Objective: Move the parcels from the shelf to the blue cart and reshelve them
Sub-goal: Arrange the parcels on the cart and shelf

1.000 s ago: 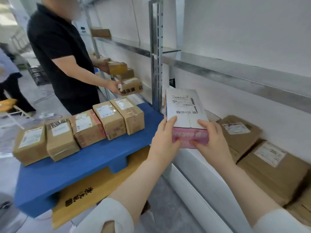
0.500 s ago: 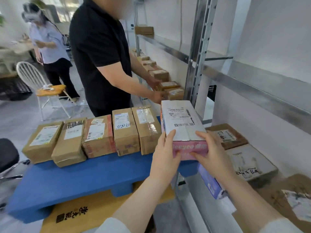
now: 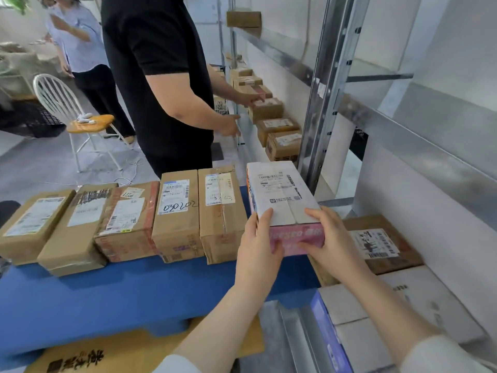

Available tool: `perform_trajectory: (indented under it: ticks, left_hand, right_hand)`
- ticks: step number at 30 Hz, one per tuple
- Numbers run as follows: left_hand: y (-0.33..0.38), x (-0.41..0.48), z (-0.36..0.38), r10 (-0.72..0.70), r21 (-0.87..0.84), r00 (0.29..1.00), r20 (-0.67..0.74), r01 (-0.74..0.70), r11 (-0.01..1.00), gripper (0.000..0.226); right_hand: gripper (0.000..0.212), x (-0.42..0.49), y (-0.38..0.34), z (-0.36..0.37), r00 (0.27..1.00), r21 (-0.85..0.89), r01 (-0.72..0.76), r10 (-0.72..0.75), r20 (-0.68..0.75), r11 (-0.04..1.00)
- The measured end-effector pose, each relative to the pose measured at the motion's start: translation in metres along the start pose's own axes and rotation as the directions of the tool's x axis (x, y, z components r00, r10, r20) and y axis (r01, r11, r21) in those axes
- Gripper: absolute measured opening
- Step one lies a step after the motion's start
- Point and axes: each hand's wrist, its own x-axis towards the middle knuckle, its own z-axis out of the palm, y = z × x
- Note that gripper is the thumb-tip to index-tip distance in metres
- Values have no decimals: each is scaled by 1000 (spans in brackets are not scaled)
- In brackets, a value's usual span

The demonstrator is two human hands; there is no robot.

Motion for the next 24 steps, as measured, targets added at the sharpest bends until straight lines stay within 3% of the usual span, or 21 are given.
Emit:
perform_trajectory:
  ticks: [12,18,24]
  left_hand:
    - [-24,5,24,-196,207,981,10,190,960,60]
    - [-31,4,34,-205,422,978,39,169,891,47]
    - [-45,7,35,-165,532,982,87,94,841,50]
  right_hand:
    - [69,10,30,42,992,-76,7,2,124,997]
    - [50,12,31,55,979,-220,43,2,203,975]
    - [57,17,32,70,965,-246,-20,83,248,969]
